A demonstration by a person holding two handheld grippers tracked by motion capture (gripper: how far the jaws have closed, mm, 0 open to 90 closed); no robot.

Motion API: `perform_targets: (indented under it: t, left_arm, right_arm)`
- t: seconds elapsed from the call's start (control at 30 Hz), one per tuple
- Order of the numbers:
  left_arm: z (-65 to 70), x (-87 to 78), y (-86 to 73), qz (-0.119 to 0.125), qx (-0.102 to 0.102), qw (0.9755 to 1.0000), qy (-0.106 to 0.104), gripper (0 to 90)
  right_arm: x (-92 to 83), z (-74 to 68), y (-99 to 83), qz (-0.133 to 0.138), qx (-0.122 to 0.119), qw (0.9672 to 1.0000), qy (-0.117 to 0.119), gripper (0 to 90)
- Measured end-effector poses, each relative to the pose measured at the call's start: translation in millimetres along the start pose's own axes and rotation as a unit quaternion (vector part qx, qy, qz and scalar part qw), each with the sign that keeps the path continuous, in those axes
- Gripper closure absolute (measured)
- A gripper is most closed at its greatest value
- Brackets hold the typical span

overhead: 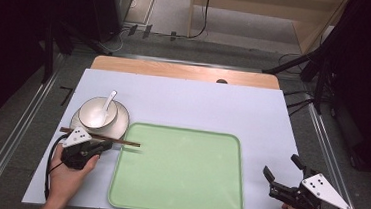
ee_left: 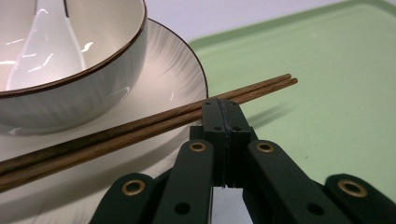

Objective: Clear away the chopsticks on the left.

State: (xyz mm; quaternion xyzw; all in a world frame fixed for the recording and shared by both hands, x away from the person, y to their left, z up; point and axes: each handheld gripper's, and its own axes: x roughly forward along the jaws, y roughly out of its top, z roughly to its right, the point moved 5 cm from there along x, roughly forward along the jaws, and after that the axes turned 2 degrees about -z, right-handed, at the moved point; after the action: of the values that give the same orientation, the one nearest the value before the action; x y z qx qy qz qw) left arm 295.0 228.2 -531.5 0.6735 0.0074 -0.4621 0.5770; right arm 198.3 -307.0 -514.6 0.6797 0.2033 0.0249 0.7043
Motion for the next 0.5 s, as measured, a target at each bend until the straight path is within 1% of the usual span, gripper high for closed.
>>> perform_targets:
  t: [0.13, 0.17, 0.23, 0.3, 0.37, 0.4, 0.43, 0.5]
  left_arm:
    - [-1.8, 6.9, 2.8, -0.005, 0.002, 1.0, 0.005, 90.0]
    - [-2.4, 7.9, 4.0, -0.003, -0.001, 1.0, 0.003, 90.0]
    - [-3.6, 9.8, 6.5, -0.004, 0.0, 1.0, 0.009, 90.0]
    - [-3.7, 11.8, 8.9, -0.004, -0.004, 1.0, 0.008, 90.0]
    - [-4.4, 14.2, 10.7, -0.007, -0.003, 0.9999, 0.011, 90.0]
    - [-5.0, 15.7, 11.8, -0.007, -0.004, 0.9999, 0.013, 90.0]
    - [-5.5, 17.3, 13.0, -0.01, 0.0, 0.9997, 0.021, 90.0]
    - [-5.9, 21.2, 16.1, -0.013, 0.004, 0.9995, 0.028, 90.0]
  right_arm:
    - [0.8, -0.7, -0.9, -0.003, -0.001, 1.0, 0.002, 3.8]
    - [0.9, -1.1, -1.2, -0.004, -0.001, 1.0, 0.003, 3.8]
    - [1.4, -1.2, -2.0, -0.006, -0.001, 1.0, 0.002, 3.8]
    - [1.4, -1.2, -2.1, -0.006, 0.0, 1.0, 0.002, 3.8]
    - [1.4, -1.2, -2.1, -0.006, 0.0, 1.0, 0.002, 3.8]
    - [1.5, -1.3, -2.2, -0.007, -0.001, 1.0, 0.002, 3.8]
    - [1.7, -1.5, -2.5, -0.008, 0.0, 1.0, 0.003, 3.8]
    - [2.9, -1.2, -3.1, -0.008, -0.003, 1.0, 0.003, 3.8]
